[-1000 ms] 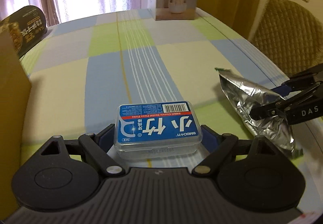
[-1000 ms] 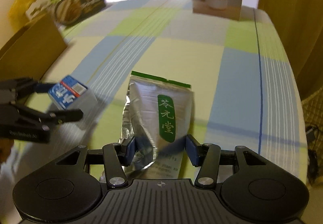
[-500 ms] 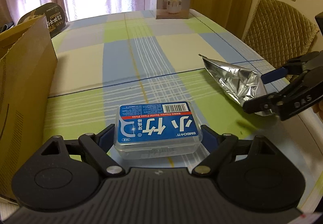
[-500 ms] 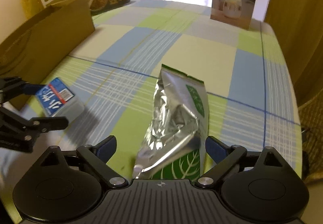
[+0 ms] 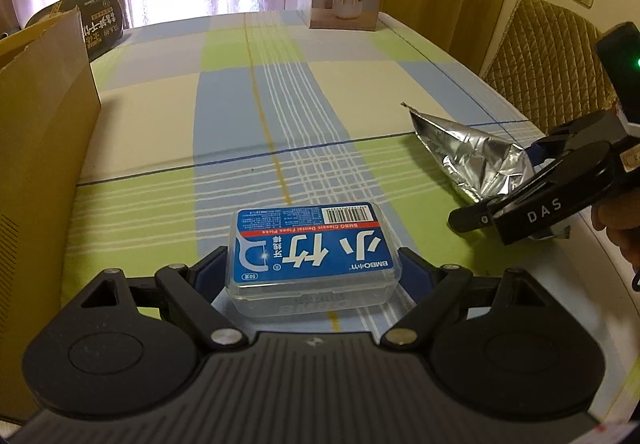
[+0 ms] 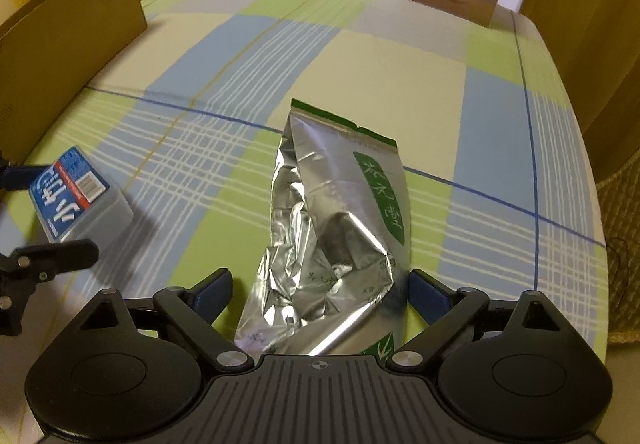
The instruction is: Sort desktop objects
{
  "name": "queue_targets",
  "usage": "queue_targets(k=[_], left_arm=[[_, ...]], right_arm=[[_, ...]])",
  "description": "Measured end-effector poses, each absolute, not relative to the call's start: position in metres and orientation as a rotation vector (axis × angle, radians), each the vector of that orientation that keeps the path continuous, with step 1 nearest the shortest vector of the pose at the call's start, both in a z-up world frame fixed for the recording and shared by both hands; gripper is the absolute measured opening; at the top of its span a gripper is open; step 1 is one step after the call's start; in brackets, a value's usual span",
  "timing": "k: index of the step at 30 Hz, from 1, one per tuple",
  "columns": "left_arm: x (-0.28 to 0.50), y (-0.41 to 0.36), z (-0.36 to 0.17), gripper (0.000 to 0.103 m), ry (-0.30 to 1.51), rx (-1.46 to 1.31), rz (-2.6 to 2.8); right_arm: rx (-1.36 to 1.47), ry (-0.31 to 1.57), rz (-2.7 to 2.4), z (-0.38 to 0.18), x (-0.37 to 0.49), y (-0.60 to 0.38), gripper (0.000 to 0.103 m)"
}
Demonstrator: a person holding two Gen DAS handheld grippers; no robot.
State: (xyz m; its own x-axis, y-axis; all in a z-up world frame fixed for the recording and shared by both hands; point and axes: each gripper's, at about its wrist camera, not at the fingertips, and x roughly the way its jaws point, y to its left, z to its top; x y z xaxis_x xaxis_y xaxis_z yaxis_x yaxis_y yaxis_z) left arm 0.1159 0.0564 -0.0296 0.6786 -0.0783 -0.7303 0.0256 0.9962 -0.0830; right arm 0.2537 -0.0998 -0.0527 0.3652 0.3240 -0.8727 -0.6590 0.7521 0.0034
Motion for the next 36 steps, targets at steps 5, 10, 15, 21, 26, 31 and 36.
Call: queue_targets(k=[5, 10, 15, 21, 26, 31, 36], left_arm=[[0.119, 0.057, -0.034, 0.087, 0.840, -0.069, -0.061], [0.120, 0.054, -0.037, 0.089, 0.858, -0.051, -0.063], [0.120, 0.051, -0.038, 0.089, 0.888, -0.021, -0.058], [0.119, 0.054, -0.039, 0.089, 0.885, -0.028, -0.058], [0.120, 0.054, -0.040, 0.089, 0.884, -0.028, -0.061], [0.121, 0.056, -0.041, 0.088, 0.889, -0.042, -0.064], [0.122, 0.058, -0.041, 0.087, 0.891, -0.055, -0.068]], right_arm=[[-0.371, 1.016, 0.640, -0.054, 0.258, -0.099, 0.087], [-0.365, 1.015, 0.638, -0.054, 0.261, -0.098, 0.081], [-0.364, 1.019, 0.635, -0.051, 0.262, -0.097, 0.070], [-0.366, 1.022, 0.625, -0.047, 0.262, -0.097, 0.056], [-0.363, 1.021, 0.633, -0.045, 0.262, -0.096, 0.052], [-0.360, 1.024, 0.635, -0.046, 0.263, -0.097, 0.054], [-0.375, 1.031, 0.640, -0.048, 0.264, -0.095, 0.065]])
